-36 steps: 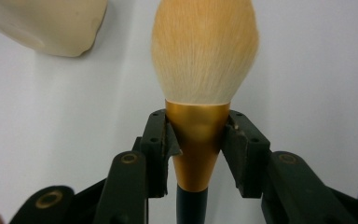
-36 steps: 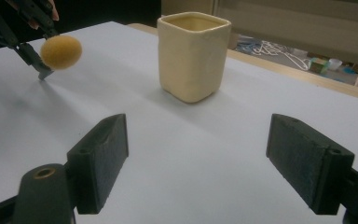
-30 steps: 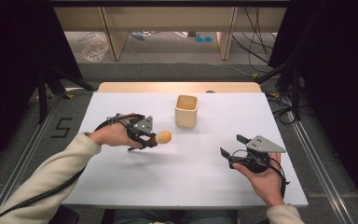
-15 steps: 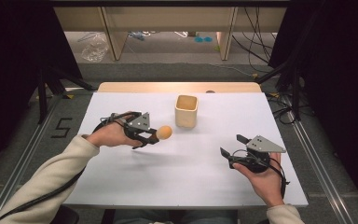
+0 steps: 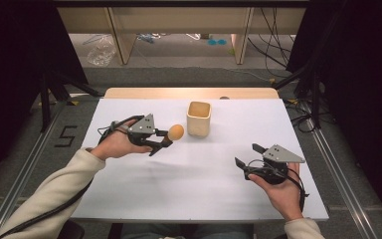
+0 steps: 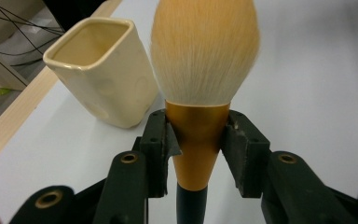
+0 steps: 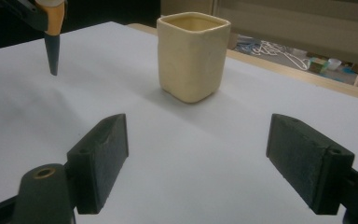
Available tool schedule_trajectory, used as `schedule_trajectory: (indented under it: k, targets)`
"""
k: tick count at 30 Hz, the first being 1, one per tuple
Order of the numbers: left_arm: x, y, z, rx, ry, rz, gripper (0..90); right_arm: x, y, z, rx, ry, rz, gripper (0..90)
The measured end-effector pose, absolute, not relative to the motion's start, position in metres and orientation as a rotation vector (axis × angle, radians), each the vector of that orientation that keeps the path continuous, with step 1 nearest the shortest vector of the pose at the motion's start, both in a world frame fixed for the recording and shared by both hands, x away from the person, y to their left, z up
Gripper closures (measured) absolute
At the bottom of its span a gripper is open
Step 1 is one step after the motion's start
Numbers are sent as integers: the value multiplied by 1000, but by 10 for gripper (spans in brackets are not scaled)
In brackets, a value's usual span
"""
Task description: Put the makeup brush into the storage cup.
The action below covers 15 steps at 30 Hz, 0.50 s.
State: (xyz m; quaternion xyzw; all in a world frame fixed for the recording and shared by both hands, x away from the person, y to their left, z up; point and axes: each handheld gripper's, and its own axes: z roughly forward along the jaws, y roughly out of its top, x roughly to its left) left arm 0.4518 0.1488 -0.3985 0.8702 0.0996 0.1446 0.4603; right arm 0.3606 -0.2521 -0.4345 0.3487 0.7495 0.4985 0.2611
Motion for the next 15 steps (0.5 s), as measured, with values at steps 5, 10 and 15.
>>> schedule_trajectory:
  k: [5,10,15]
  targets:
    - [450,150,-397,2081,289,373,631,361,-252,-434,947,2027,1351,218]
    - [448,149,-397,1987,335,403,631,361,-252,-435,949,2017,1356,220]
    - [446,147,-395,1913,362,422,630,361,-250,-435,965,2020,1374,222]
